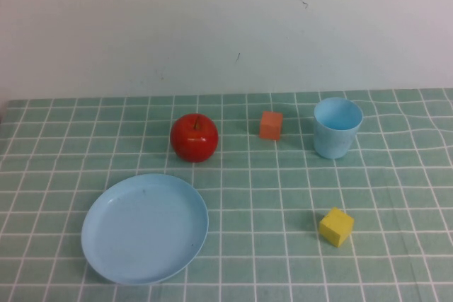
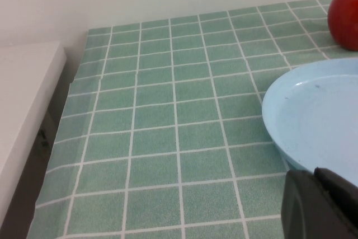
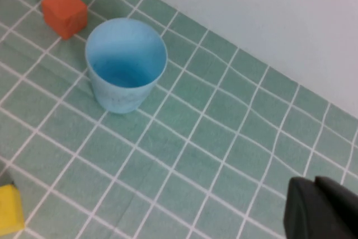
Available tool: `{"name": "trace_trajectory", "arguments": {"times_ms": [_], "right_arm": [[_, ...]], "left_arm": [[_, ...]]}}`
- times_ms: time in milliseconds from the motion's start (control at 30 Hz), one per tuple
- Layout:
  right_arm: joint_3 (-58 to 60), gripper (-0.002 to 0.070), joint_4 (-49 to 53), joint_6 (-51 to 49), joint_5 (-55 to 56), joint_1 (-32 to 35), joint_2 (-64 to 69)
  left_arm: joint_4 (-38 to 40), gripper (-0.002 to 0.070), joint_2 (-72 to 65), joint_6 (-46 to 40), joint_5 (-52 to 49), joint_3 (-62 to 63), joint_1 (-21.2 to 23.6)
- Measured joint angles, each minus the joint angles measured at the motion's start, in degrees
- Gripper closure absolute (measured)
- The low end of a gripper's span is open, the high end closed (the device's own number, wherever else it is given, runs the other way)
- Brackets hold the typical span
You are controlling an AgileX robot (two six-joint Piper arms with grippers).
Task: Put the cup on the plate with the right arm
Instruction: Pick up the cup from the table
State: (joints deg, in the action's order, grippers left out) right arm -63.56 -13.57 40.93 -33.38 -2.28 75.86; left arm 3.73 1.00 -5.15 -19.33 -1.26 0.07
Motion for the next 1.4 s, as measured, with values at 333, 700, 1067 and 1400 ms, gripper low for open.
{"name": "trace_trajectory", "arguments": {"times_ms": [333,700,1067,1400], "right_arm": [[-13.51,0.0580,-12.90,5.29,-0.25,0.00,17.97],[-21.83,0.0178,-28.53,12.18,-4.58,-0.81,34.30],[-29.24,0.0179,-28.81,12.58,-6.54,-2.47,45.57],[-30.08,0.0257,-27.57,12.93,-4.61,-2.47,46.66]], "left_arm": [[0.00,0.0678,0.00,0.00,0.00,0.00,0.00],[0.00,0.0678,0.00,0.00,0.00,0.00,0.00],[0.00,0.0678,0.00,0.00,0.00,0.00,0.00],[0.00,0.0678,0.00,0.00,0.00,0.00,0.00]]}}
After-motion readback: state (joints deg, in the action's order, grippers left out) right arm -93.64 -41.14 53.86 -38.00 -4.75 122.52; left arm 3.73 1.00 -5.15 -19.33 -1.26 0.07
